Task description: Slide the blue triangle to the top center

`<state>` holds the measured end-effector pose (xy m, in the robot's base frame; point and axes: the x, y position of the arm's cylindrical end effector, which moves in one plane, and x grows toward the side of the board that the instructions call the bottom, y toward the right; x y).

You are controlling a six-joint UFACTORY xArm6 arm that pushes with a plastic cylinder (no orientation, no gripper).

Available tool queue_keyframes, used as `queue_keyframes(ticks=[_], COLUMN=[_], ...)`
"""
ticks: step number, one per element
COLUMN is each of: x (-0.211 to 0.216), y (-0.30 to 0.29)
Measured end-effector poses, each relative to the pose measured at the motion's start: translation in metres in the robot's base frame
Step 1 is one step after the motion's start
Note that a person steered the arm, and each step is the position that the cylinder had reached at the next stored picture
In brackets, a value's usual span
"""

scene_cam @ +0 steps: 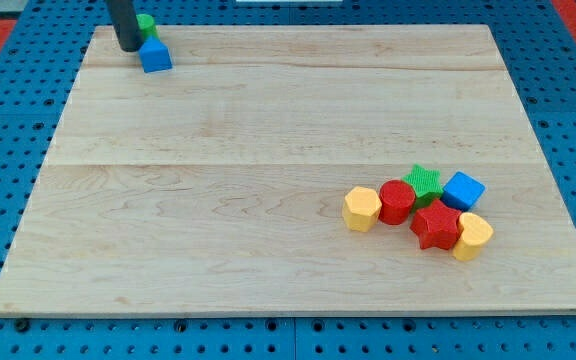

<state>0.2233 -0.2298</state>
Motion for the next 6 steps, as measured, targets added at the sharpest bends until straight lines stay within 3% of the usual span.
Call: queue_keyframes(ticks=[1,3,4,5,6], x=[-0.032,-0.032,-0.019,0.03,0.088], y=[-0.031,-0.023,0.094,0.18,0.173])
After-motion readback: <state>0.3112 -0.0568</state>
